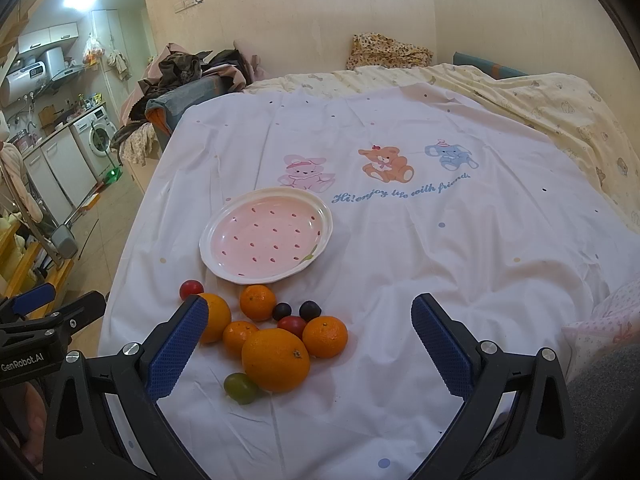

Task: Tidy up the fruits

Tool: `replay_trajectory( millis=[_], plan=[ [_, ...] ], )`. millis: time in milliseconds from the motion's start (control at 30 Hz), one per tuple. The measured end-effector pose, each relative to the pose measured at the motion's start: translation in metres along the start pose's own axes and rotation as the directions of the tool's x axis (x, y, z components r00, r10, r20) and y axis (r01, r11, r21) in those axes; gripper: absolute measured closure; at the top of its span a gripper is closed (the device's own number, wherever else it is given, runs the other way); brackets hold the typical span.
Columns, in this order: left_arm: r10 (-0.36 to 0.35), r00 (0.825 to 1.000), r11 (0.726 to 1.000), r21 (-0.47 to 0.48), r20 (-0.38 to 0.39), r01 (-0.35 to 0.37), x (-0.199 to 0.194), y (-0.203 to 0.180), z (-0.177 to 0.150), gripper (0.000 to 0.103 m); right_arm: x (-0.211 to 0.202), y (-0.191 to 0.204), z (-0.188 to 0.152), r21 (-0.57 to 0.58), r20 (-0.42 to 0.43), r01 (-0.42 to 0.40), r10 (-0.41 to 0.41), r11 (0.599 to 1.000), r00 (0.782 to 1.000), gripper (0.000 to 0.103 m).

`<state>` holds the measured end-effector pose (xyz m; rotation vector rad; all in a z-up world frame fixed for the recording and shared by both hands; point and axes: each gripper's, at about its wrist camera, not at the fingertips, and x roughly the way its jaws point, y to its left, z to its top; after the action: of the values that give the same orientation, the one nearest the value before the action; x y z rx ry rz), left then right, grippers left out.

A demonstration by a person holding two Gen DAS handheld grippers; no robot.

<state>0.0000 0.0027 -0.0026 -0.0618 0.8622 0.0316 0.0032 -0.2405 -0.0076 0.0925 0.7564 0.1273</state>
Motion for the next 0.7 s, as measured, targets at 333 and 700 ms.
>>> replay_trajectory(
  millis=[333, 700],
  plan=[
    [0.001, 1.000, 1.000, -0.021, -0.013, -0.002, -0.0025, 0.0053, 0.0003, 0.000, -0.0019, 0.0007, -0.0020, -0.004, -0.005, -0.004, 0.004, 1.000, 1.000, 0.000],
    [0.009, 1.000, 1.000, -0.006, -0.005, -0.009, -0.0011, 0.0052, 0.0031, 0.000, 0.0057, -0.0047, -0.0057, 0.009, -0.017, 0.018, -0.018, 1.000, 1.000, 0.000]
  ],
)
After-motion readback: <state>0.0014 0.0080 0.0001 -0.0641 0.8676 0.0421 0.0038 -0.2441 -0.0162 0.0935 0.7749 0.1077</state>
